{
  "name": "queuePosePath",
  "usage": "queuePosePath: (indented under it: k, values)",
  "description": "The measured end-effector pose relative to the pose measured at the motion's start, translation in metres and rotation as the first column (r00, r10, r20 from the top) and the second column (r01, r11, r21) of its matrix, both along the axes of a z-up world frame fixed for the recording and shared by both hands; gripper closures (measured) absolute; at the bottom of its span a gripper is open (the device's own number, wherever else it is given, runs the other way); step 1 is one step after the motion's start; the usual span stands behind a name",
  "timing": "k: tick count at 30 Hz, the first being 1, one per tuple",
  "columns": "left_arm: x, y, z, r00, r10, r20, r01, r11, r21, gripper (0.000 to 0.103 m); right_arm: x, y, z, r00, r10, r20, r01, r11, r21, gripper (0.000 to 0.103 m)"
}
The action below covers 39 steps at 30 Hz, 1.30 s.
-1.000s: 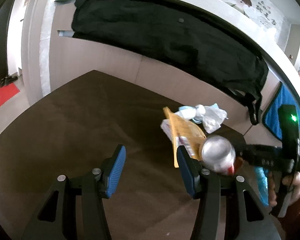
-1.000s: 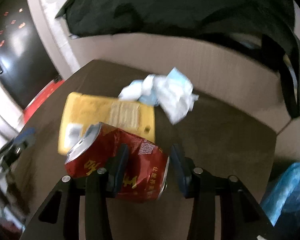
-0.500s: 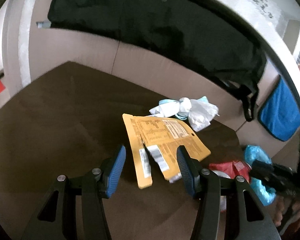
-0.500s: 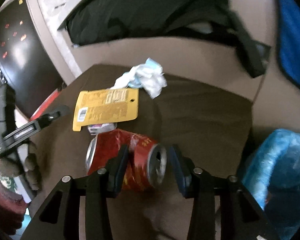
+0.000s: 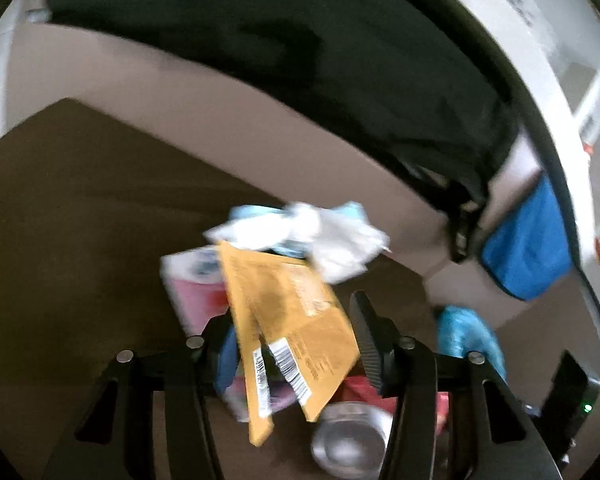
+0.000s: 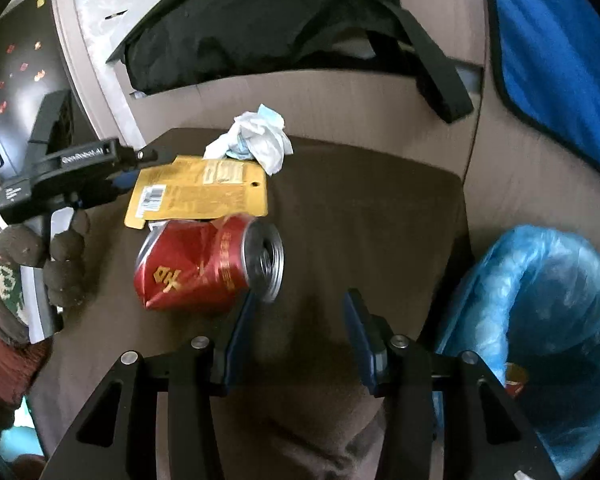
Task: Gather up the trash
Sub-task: 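Lift the yellow card with the left tool while the right tool holds the can, then release the can and grasp the white tissue bundle with the right tool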
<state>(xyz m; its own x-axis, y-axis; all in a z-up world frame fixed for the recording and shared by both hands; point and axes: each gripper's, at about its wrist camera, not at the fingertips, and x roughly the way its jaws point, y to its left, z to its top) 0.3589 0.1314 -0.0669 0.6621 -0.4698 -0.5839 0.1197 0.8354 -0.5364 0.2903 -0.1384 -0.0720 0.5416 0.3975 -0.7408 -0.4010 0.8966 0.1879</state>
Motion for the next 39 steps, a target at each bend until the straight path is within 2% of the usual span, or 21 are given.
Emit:
queuePosePath:
  k: [1,2,3,5,8,13,15,17,21,25,27,33,36,39]
  values:
    - [0.002,-0.010,0.000,1.000,-0.020,-0.004,0.020,1.000,0.015,0.055,0.000,-0.001,-0.001,1.000,-0.003,-0.005,0.003,1.000,0.010,0.060]
    - [0.003,-0.017,-0.001,0.999,-0.032,-0.010,0.032,0.999,0.040,0.064,-0.001,-0.003,-0.002,1.000,-0.005,-0.008,0.005,1.000,0.019,0.060]
    - [0.005,-0.027,-0.003,0.999,-0.044,-0.016,0.045,0.996,0.072,0.077,-0.002,-0.004,-0.002,1.000,-0.006,-0.009,0.006,1.000,0.027,0.060]
    - [0.012,-0.041,-0.005,0.998,-0.051,-0.028,0.054,0.989,0.135,0.094,-0.006,-0.005,-0.002,1.000,-0.008,-0.004,0.008,0.999,0.033,0.060]
    - [0.010,-0.045,0.001,0.999,-0.041,-0.009,0.042,0.988,0.150,0.098,-0.011,-0.010,0.000,1.000,-0.019,0.005,0.019,0.999,0.033,0.060]
    - [-0.021,-0.021,0.034,0.995,0.022,0.099,-0.039,0.983,0.178,0.101,-0.015,-0.014,0.007,0.999,-0.026,0.018,0.026,0.999,0.040,0.060]
    - [-0.044,-0.002,0.053,0.983,0.072,0.167,-0.106,0.974,0.201,0.101,-0.014,-0.013,0.012,0.999,-0.023,0.027,0.022,0.998,0.055,0.060]
    - [-0.062,0.015,0.064,0.973,0.112,0.201,-0.153,0.967,0.204,0.101,-0.014,-0.008,0.018,0.999,-0.014,0.041,0.011,0.997,0.073,0.058]
    - [-0.097,0.039,0.070,0.952,0.171,0.255,-0.240,0.933,0.270,0.101,-0.016,0.012,0.029,0.998,0.022,0.064,-0.027,0.997,0.079,0.057]
    - [-0.119,0.057,0.061,0.952,0.182,0.245,-0.252,0.921,0.295,0.101,-0.018,0.041,0.038,0.994,0.051,0.098,-0.054,0.998,0.029,0.054]
    - [-0.124,0.068,0.053,0.957,0.187,0.221,-0.248,0.925,0.288,0.101,-0.010,0.050,0.042,0.993,0.051,0.103,-0.052,0.999,0.012,0.052]
    - [-0.127,0.087,0.036,0.959,0.213,0.190,-0.257,0.933,0.253,0.101,0.058,0.089,0.063,0.998,0.031,0.061,-0.032,0.999,0.010,0.044]
    - [-0.125,0.093,0.030,0.962,0.209,0.176,-0.248,0.938,0.241,0.101,0.094,0.126,0.066,0.995,0.078,0.056,-0.075,0.996,-0.053,0.044]
    - [-0.123,0.099,0.027,0.964,0.205,0.172,-0.241,0.944,0.226,0.101,0.122,0.157,0.061,0.990,0.126,0.066,-0.114,0.980,-0.162,0.044]
